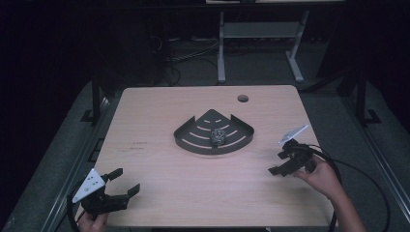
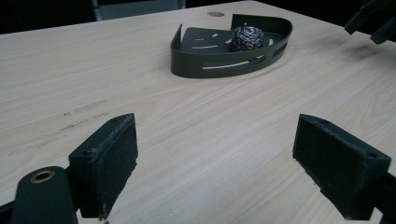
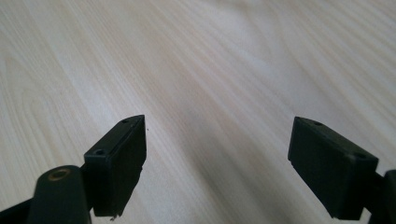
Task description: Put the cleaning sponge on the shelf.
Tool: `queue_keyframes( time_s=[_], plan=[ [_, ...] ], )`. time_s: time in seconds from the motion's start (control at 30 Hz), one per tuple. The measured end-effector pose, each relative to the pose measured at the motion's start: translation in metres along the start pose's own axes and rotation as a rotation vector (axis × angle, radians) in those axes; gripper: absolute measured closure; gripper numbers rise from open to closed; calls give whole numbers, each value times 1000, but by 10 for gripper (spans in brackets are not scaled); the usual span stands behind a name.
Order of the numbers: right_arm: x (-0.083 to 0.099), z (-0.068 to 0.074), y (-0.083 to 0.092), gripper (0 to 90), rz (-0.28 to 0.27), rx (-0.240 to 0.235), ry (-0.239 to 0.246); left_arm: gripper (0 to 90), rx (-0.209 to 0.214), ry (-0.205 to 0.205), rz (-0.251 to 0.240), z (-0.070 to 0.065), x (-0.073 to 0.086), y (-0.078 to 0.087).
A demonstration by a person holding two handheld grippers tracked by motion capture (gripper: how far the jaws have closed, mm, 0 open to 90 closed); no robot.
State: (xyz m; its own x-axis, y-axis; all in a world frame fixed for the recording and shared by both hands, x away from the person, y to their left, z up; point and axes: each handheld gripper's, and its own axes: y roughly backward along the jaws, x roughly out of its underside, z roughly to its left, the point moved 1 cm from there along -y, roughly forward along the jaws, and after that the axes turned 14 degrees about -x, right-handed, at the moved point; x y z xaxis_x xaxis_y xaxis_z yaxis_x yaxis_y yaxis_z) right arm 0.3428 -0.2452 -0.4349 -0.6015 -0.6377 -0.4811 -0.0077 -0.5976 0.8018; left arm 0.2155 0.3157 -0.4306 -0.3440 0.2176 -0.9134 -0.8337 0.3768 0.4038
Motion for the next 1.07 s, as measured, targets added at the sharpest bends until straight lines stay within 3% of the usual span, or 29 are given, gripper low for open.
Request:
queue_keyframes(
  time_s=[0.63,1.07],
  plan=[
    [26,12,-7,188,-22,2,3,133,0,0,3,0,0,0],
    [29,23,-10,180,-44,13,16,133,2,1,0,0,0,-1]
  ],
)
